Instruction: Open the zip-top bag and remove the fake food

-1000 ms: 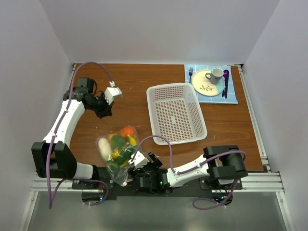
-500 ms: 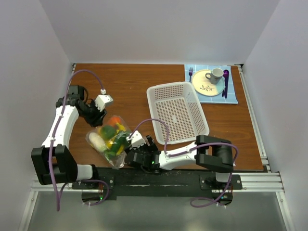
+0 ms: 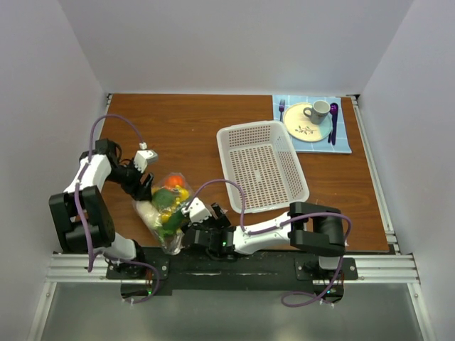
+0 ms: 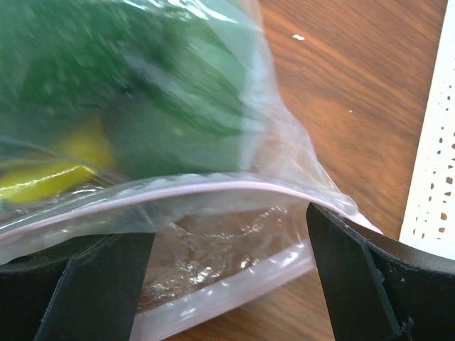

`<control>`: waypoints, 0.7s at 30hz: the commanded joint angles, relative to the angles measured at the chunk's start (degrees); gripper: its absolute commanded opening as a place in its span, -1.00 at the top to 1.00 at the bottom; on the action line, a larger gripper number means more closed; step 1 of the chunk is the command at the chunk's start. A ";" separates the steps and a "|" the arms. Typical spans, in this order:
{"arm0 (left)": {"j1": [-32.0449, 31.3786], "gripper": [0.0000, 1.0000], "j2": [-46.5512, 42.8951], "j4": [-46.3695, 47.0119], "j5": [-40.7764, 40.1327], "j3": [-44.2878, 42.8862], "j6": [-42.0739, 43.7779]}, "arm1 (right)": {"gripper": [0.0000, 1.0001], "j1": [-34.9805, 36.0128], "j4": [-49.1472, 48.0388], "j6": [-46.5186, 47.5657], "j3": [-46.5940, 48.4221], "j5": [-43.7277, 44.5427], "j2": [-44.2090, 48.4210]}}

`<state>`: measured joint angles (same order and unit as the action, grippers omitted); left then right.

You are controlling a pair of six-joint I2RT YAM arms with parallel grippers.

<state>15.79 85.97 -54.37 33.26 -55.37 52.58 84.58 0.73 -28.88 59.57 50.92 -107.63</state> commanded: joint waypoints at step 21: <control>0.03 1.00 -6.16 -8.11 7.44 -9.30 0.52 | -0.84 1.38 -2.14 -0.12 -1.39 6.56 2.43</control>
<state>15.88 84.16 -57.58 39.48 -56.73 53.60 85.32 1.67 -29.32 58.94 52.18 -108.71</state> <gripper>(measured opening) 0.014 0.918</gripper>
